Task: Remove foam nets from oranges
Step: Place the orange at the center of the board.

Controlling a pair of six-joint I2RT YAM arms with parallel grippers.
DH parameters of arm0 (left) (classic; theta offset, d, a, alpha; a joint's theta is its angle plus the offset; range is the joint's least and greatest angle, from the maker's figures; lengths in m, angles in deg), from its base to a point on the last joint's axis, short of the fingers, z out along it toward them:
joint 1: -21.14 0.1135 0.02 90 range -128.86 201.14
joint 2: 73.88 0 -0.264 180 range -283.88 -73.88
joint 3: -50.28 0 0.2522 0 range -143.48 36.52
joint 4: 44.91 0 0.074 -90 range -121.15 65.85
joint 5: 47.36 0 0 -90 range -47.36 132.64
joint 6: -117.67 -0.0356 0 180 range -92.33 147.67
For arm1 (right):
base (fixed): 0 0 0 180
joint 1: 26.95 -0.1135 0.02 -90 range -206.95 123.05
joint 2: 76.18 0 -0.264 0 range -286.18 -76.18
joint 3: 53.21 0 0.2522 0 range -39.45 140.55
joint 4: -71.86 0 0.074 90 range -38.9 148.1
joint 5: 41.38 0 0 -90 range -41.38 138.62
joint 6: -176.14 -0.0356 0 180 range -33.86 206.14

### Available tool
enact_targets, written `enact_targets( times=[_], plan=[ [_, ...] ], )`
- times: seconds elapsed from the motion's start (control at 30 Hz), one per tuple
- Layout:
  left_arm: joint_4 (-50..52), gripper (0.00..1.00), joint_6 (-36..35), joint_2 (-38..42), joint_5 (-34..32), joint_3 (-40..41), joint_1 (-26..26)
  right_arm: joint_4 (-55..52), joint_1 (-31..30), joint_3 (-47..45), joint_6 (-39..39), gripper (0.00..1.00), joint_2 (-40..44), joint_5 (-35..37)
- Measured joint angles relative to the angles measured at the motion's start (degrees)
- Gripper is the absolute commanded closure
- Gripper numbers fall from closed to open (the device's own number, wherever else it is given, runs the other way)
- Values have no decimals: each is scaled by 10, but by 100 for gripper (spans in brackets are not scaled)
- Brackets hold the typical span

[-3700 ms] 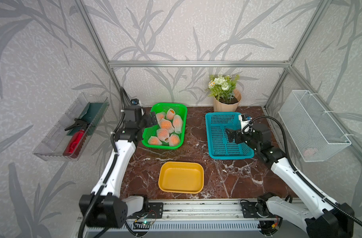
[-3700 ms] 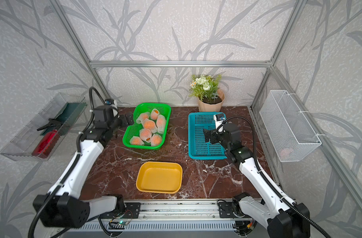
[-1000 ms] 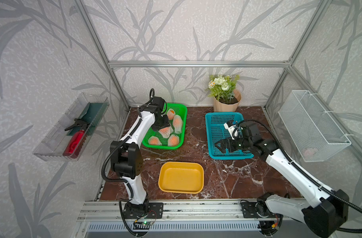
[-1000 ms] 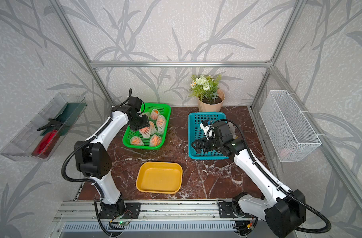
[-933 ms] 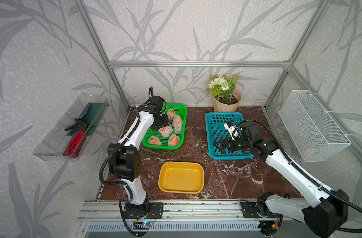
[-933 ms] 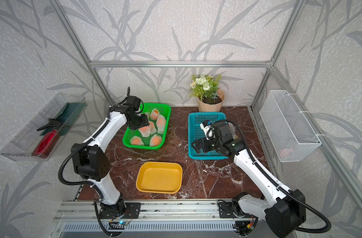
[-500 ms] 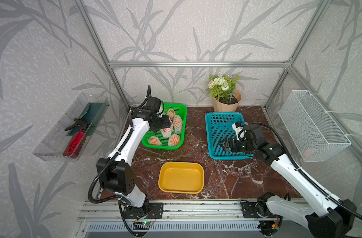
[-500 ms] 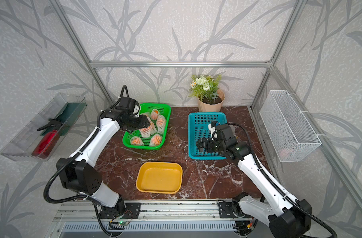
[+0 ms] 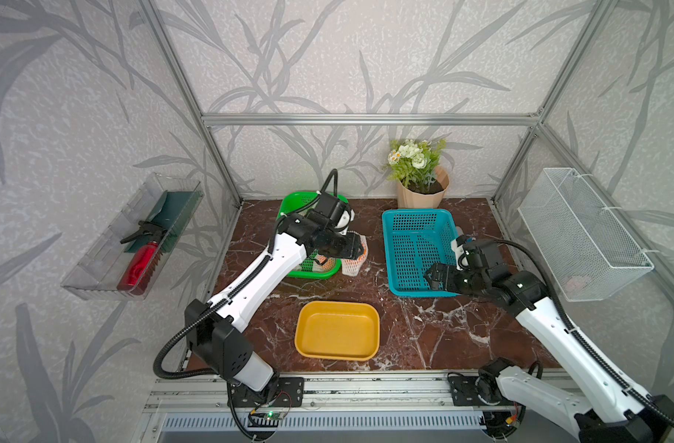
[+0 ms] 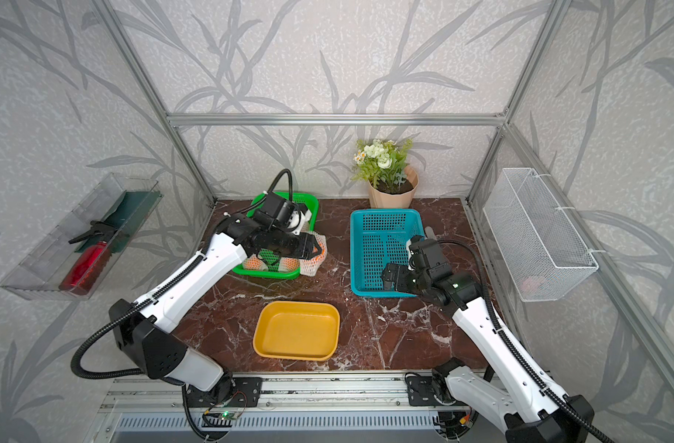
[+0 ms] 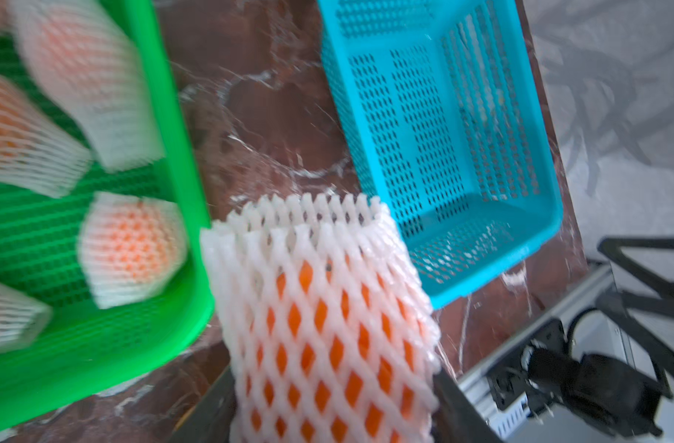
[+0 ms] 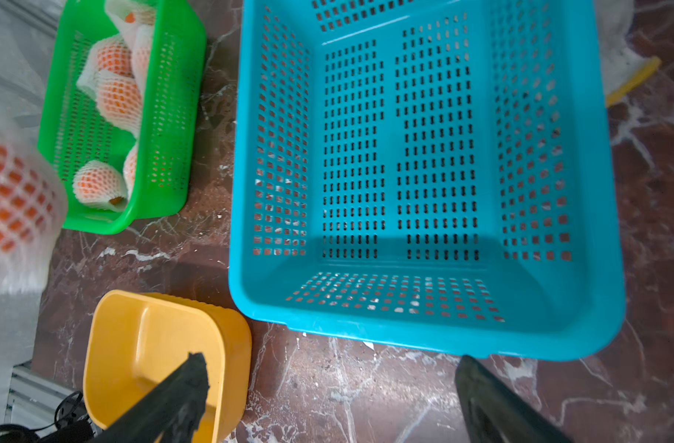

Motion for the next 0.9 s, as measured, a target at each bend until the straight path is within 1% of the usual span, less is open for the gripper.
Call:
enact_targets(
  times=[0.13, 0.23, 0.33, 0.4, 0.57, 0.73, 0.9],
  plan=[
    [0, 51, 9, -1, 3, 21, -79, -40, 52, -6, -14, 1, 23, -2],
    [-2, 51, 18, -12, 0, 23, -134, -58, 106, -28, -18, 1, 62, -19],
    [-3, 51, 26, -42, -1, 17, -179, -75, 162, -47, -17, 1, 86, -42],
    [-5, 52, 30, -75, -1, 9, -204, -81, 183, -57, -14, 1, 89, -52],
    [-11, 56, 45, -167, 1, -21, -235, -76, 208, -96, -15, 1, 91, -70],
    [-13, 57, 61, -248, -12, -69, -237, -47, 216, -136, -25, 1, 93, -87],
    [2, 57, 73, -283, -31, -111, -230, 9, 219, -166, -27, 1, 81, -101]
  ],
)
